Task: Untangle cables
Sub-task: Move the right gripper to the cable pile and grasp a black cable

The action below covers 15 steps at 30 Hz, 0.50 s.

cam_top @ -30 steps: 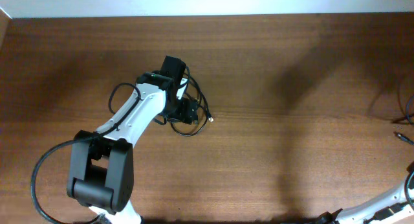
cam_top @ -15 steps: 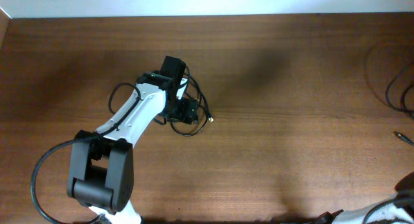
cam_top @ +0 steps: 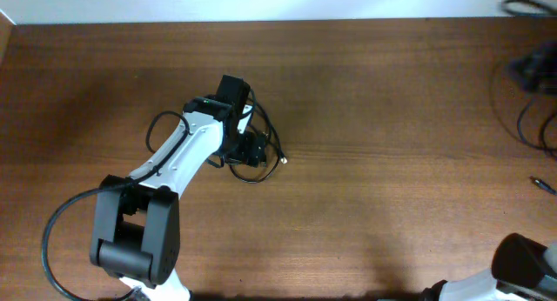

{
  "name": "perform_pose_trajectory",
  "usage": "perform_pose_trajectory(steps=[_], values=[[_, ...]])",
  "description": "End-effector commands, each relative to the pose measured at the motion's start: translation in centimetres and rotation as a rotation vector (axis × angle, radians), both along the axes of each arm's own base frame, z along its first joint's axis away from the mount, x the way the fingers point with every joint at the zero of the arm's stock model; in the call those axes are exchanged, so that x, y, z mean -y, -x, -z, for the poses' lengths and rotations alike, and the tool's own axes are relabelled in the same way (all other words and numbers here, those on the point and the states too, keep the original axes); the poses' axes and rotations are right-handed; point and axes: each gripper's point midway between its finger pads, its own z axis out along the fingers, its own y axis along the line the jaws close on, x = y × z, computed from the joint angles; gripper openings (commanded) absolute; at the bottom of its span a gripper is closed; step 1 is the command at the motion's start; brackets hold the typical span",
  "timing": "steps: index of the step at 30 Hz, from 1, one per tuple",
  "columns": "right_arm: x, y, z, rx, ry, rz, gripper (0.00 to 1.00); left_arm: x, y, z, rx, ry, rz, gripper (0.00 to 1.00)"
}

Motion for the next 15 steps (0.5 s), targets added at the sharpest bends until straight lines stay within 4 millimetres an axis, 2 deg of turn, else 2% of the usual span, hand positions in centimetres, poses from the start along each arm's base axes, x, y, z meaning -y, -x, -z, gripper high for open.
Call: perform_pose_trajectory(steps=[1, 2, 4, 6, 9, 11, 12, 15], values=[[-3.7, 0.1, 2.0, -0.077, 0.032, -0.113, 0.86, -0.2, 0.1, 0.4, -0.012, -0.009, -0.012, 0.99], [-5.0, 0.0, 3.0, -0.106, 0.023, -0.152, 0.88, -0.2, 0.1, 0.4, -0.011, -0.009, -0.012, 0.99], [-8.1, -0.3, 6.2, -0.192, 0.002, -0.245, 0.92, -0.2, 0.1, 0.4, -0.011, -0.009, -0.012, 0.99], [-10.2, -0.5, 9.7, -0.266, -0.012, -0.309, 0.92, -0.2, 0.1, 0.4, -0.012, -0.009, -0.012, 0.99], [-12.7, -0.6, 13.6, -0.319, -0.018, -0.382, 0.92, -0.2, 0.1, 0.4, -0.010, -0.008, -0.012, 0.99], [-15.4, -0.6, 16.7, -0.340, -0.011, -0.455, 0.93, -0.2, -0.2, 0.4, 0.000, -0.013, 0.032, 0.99], [-16.3, -0.7, 17.6, -0.333, -0.006, -0.480, 0.98, -0.2, -0.3, 0.4, 0.007, -0.019, 0.078, 0.99], [-18.5, -0.8, 20.0, -0.338, -0.018, -0.497, 0.99, -1.4, -1.0, 0.3, 0.015, -0.004, 0.118, 0.99]])
